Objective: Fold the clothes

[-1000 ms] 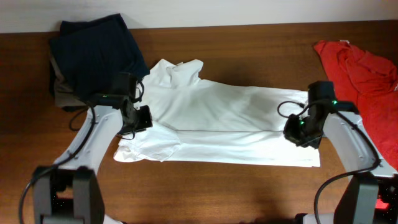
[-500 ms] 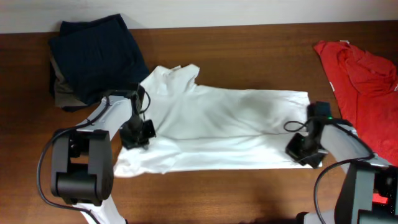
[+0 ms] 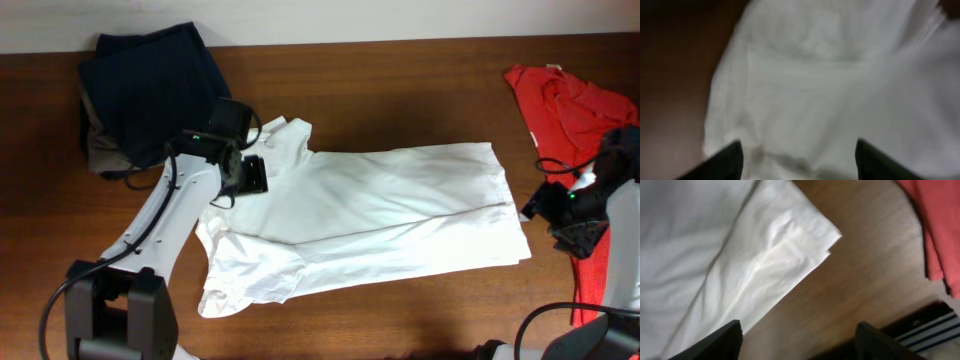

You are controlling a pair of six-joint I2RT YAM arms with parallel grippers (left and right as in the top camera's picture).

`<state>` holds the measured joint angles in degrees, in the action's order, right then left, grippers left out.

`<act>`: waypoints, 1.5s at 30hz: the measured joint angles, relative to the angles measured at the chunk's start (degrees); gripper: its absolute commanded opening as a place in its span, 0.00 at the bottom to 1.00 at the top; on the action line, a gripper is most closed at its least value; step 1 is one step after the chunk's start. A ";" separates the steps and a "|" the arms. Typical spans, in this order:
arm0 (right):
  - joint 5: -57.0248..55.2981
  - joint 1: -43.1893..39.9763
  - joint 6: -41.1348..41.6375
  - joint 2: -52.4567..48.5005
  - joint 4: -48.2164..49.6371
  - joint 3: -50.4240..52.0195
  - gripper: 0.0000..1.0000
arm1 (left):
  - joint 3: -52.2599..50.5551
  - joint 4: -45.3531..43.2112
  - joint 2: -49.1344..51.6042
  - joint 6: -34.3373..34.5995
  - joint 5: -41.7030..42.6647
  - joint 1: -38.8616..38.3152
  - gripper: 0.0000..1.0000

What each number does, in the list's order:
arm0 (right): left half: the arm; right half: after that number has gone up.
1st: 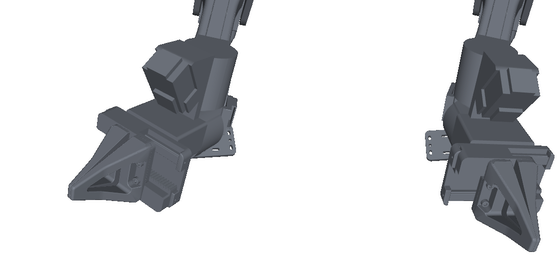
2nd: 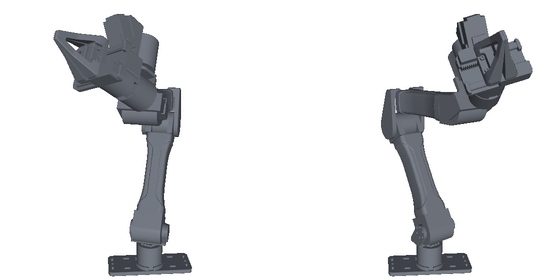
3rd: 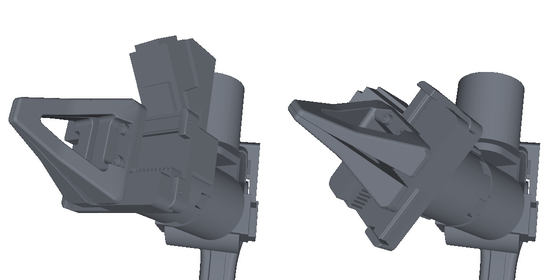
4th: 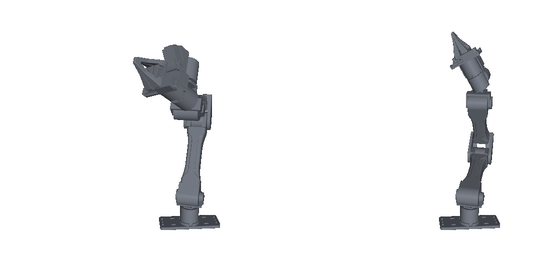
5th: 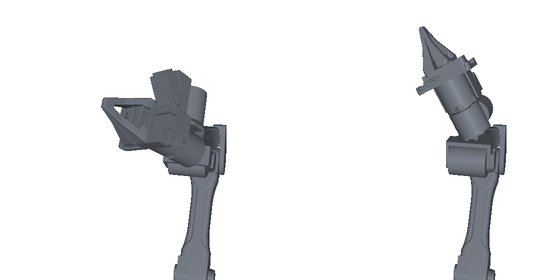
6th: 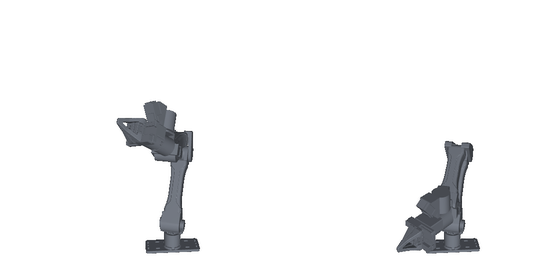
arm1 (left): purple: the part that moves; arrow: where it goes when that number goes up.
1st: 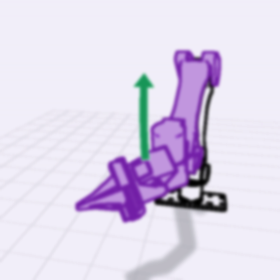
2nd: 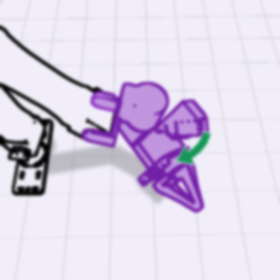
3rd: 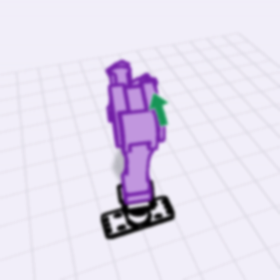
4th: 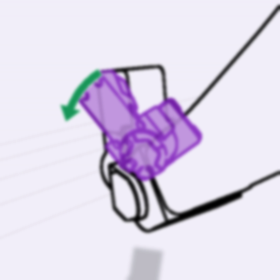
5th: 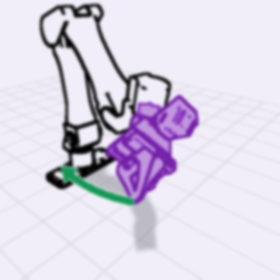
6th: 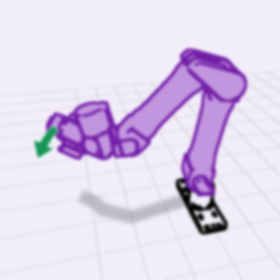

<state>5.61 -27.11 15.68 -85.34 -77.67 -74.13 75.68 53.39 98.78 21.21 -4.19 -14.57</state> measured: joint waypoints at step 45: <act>-4.26 16.81 -12.07 -40.13 35.65 -21.44 0.88 | 1.20 -35.65 21.24 -23.43 3.10 6.73 0.01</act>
<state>1.34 -10.31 3.62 -125.47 -42.02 -95.57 76.88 17.74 120.03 -2.22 -1.08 -7.84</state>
